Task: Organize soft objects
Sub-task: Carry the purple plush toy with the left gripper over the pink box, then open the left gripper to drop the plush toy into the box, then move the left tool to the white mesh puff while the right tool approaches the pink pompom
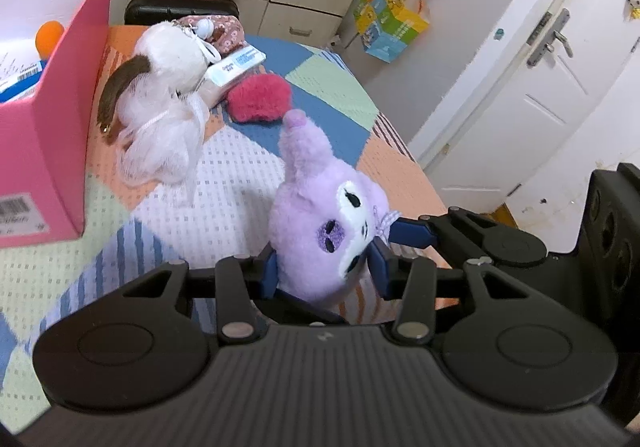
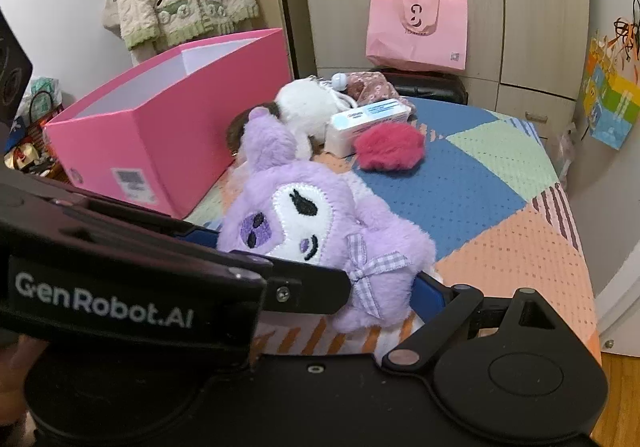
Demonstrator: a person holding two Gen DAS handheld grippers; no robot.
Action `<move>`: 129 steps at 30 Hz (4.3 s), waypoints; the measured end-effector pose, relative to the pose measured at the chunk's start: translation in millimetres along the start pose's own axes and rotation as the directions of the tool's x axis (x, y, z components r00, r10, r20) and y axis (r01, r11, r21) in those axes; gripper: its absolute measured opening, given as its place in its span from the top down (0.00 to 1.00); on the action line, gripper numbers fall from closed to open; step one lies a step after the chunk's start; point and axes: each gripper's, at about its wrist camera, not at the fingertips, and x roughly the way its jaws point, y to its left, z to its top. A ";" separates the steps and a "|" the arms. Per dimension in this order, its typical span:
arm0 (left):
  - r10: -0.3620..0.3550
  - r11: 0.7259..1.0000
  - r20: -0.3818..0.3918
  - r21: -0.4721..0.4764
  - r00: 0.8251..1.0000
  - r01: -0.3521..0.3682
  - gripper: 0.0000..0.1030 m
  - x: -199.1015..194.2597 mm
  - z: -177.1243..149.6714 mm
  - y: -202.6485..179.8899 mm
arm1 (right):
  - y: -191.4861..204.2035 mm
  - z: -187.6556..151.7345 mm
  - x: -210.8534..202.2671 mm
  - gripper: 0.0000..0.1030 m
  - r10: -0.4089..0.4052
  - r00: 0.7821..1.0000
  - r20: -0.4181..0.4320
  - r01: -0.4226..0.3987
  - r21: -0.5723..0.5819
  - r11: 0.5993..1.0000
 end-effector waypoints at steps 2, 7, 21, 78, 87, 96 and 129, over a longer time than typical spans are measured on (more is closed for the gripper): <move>-0.009 1.000 -0.001 0.000 1.000 0.009 0.59 -7.8 -3.5 -0.9 | 4.4 -1.4 -7.0 0.08 0.010 1.000 -0.008 -0.010 -0.004 1.000; -0.020 1.000 0.037 0.018 0.999 0.019 0.60 -31.8 -14.6 -4.2 | 16.4 -3.6 -25.3 0.09 0.034 0.999 0.006 -0.034 -0.034 0.999; 0.010 0.999 0.066 -0.031 0.998 -0.008 0.61 -89.7 -16.4 24.1 | 63.8 18.4 -35.5 0.09 0.145 0.989 -0.005 -0.145 -0.105 0.984; 0.084 0.969 0.035 -0.238 0.996 -0.074 0.60 -78.7 131.1 243.6 | 147.2 203.0 154.3 0.10 0.218 0.952 -0.214 -0.281 -0.336 0.899; 0.162 0.971 0.046 -0.185 0.986 -0.151 0.43 -86.5 123.0 231.6 | 155.1 195.7 149.6 0.06 0.164 0.959 -0.230 -0.244 -0.383 0.891; 0.216 0.972 0.111 -0.118 0.970 -0.203 0.38 -115.5 116.3 210.3 | 152.0 192.8 132.7 0.06 0.162 0.968 -0.191 -0.225 -0.386 0.895; 0.168 0.965 0.217 0.163 0.962 -0.206 0.37 -198.9 75.1 59.7 | 88.8 153.2 -54.8 0.06 0.124 0.988 0.096 -0.075 -0.405 0.911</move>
